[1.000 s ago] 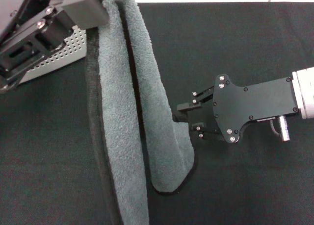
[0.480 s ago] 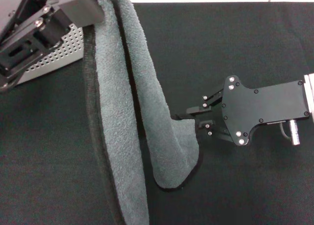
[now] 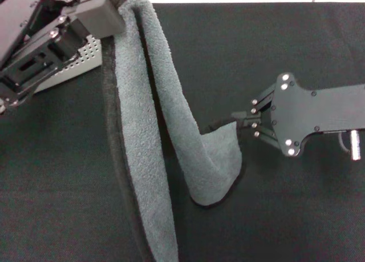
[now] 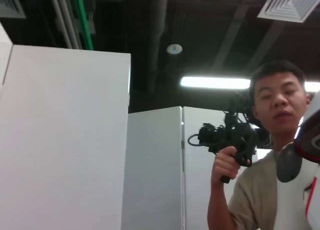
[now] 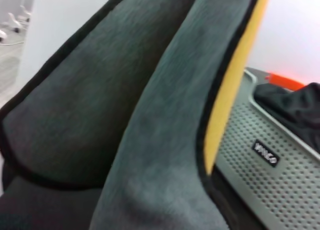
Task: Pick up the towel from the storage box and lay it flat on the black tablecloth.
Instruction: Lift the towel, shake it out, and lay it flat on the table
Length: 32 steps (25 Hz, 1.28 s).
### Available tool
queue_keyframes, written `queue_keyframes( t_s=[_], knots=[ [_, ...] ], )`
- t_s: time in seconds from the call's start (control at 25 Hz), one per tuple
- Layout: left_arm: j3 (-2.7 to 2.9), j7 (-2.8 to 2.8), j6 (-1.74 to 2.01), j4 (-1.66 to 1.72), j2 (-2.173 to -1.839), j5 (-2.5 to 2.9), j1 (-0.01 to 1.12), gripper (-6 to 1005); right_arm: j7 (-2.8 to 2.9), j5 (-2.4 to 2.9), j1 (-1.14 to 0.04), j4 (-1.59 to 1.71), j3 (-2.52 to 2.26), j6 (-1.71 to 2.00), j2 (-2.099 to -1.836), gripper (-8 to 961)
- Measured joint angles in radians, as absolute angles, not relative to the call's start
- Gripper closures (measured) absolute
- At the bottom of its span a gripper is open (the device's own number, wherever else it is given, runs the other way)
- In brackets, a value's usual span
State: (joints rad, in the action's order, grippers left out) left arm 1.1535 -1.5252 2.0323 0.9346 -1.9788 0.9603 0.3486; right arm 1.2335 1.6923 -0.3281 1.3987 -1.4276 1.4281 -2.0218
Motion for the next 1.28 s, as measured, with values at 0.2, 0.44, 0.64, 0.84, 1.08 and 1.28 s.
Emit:
queue_keyframes(
  t_s=[0.2,0.44,0.64,0.84,1.08,1.28],
  knots=[
    [1.155,-1.532,2.031,0.875,-1.984,0.972,0.354,984,1.307,1.7,-0.295,1.495,-1.393,1.426,-2.021,951],
    [1.153,-1.53,2.029,0.843,-1.985,1.024,0.345,983,1.371,1.706,-0.236,1.654,-1.37,1.425,-2.021,951],
    [1.152,-1.522,2.029,0.826,-1.979,1.098,0.34,984,1.408,1.717,-0.174,1.766,-1.354,1.424,-2.022,951],
    [1.152,-1.5,2.03,0.832,-1.967,1.157,0.314,984,1.439,1.71,-0.138,1.841,-1.334,1.43,-2.023,950],
    [1.152,-1.492,2.032,0.845,-1.95,1.157,0.286,983,1.477,1.679,-0.117,1.922,-1.265,1.451,-2.023,950],
    [1.163,-1.497,2.036,0.92,-1.956,1.142,0.251,983,1.48,1.59,-0.098,1.974,-1.178,1.565,-2.023,950]
  ],
)
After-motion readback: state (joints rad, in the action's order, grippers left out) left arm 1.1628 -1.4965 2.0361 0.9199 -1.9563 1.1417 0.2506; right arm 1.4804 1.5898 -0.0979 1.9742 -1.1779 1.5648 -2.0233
